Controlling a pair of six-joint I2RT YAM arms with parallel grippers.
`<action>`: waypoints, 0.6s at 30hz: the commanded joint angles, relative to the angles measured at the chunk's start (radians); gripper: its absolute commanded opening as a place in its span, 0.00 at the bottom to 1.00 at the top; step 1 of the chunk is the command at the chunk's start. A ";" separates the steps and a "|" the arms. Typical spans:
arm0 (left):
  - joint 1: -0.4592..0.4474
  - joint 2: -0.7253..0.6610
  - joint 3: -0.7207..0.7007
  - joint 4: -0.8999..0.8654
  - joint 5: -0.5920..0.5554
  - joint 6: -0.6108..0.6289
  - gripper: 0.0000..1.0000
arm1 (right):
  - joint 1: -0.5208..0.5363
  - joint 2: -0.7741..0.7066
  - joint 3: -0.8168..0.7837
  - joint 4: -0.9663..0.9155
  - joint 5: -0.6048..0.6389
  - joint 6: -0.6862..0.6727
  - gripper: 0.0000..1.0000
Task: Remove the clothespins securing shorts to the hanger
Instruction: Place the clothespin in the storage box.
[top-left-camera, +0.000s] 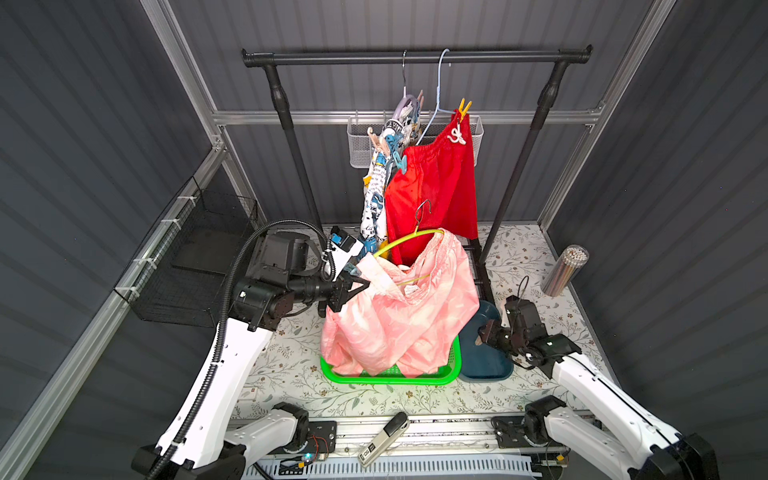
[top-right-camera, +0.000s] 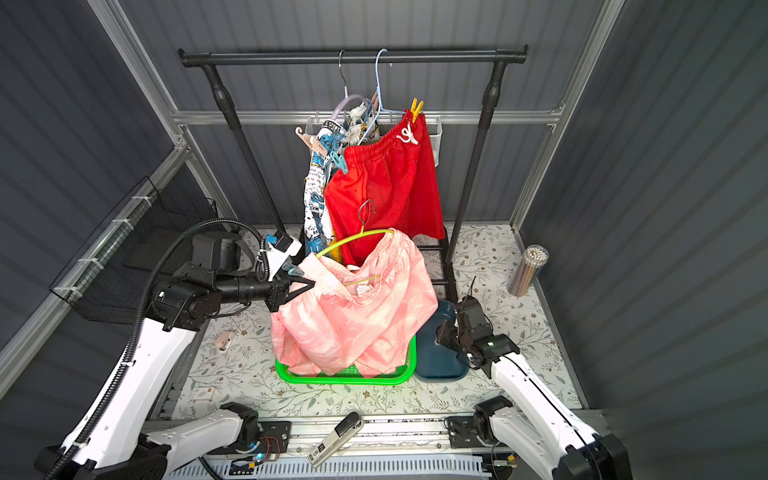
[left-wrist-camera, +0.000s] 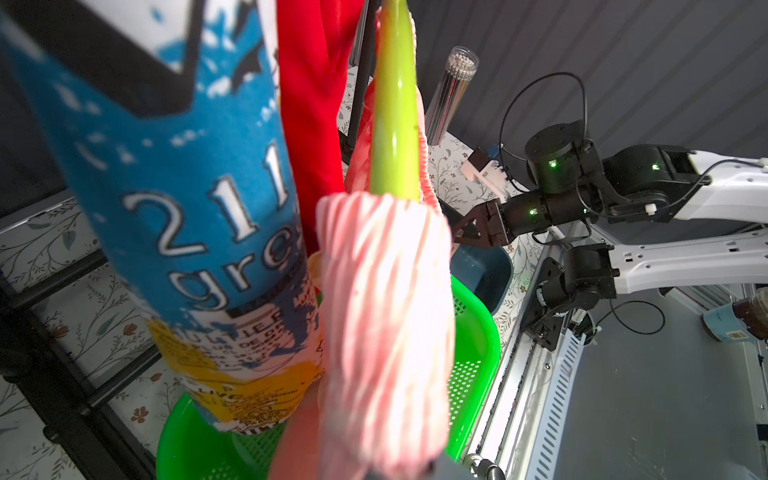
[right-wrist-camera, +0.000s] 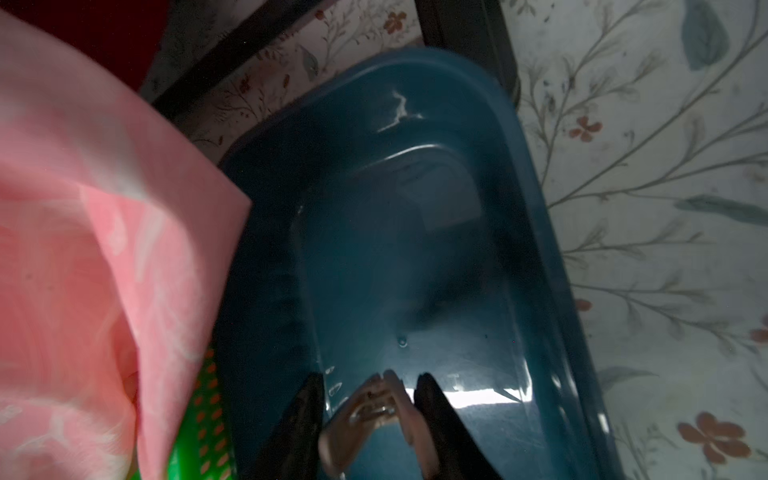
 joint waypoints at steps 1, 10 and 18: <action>0.006 -0.027 -0.003 0.071 0.047 -0.004 0.00 | 0.017 0.039 -0.007 0.009 0.050 0.032 0.41; 0.006 -0.026 -0.021 0.076 0.042 0.005 0.00 | 0.027 0.046 0.061 -0.007 0.065 -0.003 0.51; 0.006 -0.024 -0.058 0.079 0.070 0.024 0.00 | 0.028 -0.012 0.335 -0.059 0.129 -0.285 0.60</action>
